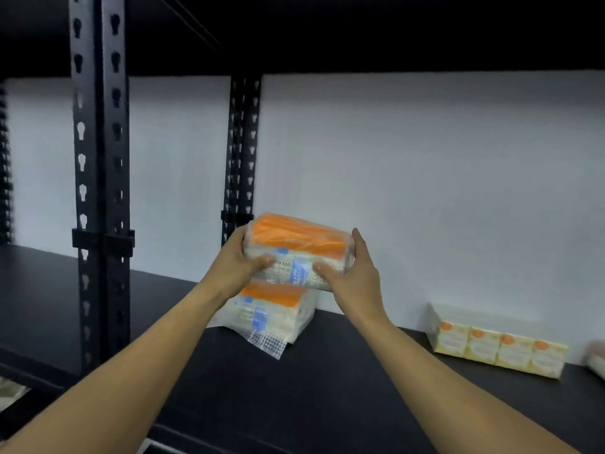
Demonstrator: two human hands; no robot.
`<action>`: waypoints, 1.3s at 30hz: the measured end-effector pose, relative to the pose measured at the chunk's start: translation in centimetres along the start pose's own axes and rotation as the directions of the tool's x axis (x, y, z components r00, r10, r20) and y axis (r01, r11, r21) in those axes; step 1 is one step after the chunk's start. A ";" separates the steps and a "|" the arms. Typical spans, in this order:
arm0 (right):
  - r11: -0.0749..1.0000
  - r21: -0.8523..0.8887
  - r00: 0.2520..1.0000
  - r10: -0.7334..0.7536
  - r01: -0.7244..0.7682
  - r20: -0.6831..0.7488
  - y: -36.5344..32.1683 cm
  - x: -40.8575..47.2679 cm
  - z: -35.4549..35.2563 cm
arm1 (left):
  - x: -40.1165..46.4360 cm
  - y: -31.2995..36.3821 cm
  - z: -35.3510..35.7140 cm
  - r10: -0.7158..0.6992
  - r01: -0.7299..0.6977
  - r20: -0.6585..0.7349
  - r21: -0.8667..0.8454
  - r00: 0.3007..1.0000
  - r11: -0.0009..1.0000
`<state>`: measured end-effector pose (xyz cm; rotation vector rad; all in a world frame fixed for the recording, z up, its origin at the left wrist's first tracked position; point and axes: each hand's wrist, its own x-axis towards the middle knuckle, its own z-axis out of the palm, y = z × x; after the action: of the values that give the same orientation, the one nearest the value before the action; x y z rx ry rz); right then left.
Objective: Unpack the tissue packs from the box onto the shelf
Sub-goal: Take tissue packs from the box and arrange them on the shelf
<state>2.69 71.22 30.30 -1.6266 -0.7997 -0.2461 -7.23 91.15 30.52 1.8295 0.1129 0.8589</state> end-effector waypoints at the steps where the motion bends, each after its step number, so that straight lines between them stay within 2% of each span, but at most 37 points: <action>1: 1.000 0.000 1.000 -0.009 0.009 0.000 0.2 0.7 1.1 | 0.7 -0.7 -0.5 -0.002 0.002 -0.025 -0.025 1.000 1.000; 6: 0.999 -0.023 0.999 -0.031 0.031 0.022 2.2 3.5 5.4 | 3.3 -4.5 -2.2 -0.039 0.033 -0.094 -0.067 0.995 0.997; 11: 0.995 -0.086 0.998 -0.036 0.041 0.059 4.5 4.1 7.9 | 4.5 -7.5 -2.9 -0.076 0.073 -0.023 -0.085 0.997 0.994; 16: 0.979 -0.196 0.997 -0.051 0.062 0.058 5.9 3.6 8.9 | 4.3 -9.5 -3.3 -0.068 0.068 0.022 -0.023 0.997 0.997; 24: 0.961 -0.270 0.996 -0.042 0.060 0.074 6.0 3.0 8.8 | 3.7 -9.9 -3.6 -0.046 0.044 0.109 0.017 0.993 0.999; 33: 0.960 -0.276 0.995 -0.014 0.043 0.103 5.3 2.6 8.2 | 3.0 -9.4 -3.4 -0.084 0.086 -0.020 0.138 0.996 0.987; 39: 0.954 -0.299 0.994 0.033 0.000 0.106 4.7 2.7 8.0 | 2.0 -7.6 -2.5 -0.103 0.095 0.034 0.198 0.994 0.976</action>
<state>5.45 79.56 26.33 -1.9445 -0.8627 -0.2774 -4.88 97.29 25.56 2.0071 0.2670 0.7587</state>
